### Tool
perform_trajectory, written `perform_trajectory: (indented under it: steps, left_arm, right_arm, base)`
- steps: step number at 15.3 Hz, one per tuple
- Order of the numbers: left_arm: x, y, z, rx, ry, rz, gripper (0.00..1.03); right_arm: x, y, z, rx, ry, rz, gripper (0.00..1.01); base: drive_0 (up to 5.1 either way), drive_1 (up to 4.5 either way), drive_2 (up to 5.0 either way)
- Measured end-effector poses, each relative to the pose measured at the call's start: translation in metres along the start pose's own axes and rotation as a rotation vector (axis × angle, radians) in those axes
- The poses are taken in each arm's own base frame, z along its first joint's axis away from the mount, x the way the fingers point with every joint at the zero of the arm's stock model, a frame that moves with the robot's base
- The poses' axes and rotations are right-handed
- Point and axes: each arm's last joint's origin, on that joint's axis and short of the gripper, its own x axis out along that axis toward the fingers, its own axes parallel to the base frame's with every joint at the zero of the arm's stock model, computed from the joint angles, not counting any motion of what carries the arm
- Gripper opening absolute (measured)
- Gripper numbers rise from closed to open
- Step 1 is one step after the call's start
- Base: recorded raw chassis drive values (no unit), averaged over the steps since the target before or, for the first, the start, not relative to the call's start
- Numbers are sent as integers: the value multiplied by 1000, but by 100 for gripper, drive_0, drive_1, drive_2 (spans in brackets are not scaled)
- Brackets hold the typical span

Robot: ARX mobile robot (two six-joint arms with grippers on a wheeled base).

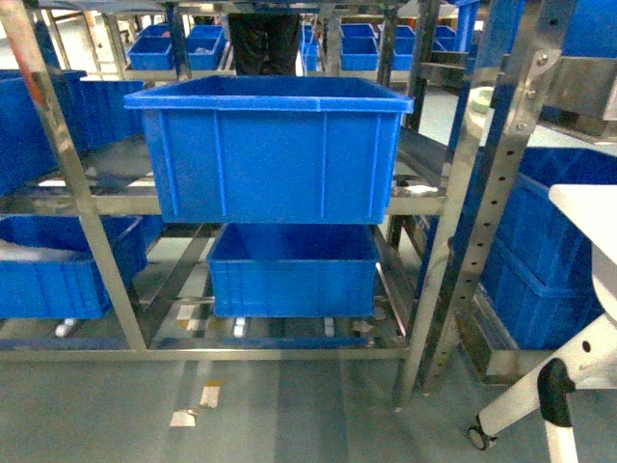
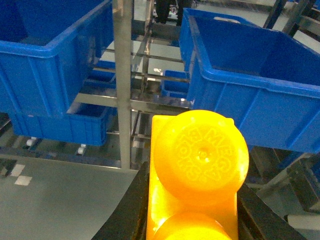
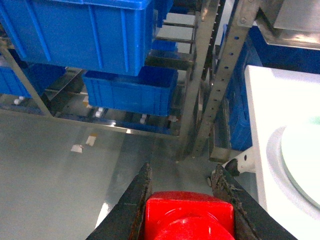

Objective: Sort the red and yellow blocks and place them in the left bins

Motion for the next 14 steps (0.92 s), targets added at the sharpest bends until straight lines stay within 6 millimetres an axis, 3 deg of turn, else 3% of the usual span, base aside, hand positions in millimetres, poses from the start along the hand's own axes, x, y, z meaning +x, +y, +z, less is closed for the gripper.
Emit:
perform_trajectory:
  steps: [14]
  left_arm:
    - [0,0,0,0,1,0,28]
  right_arm:
    - [0,0,0,0,0,0,29]
  base:
    - [-491,250,250]
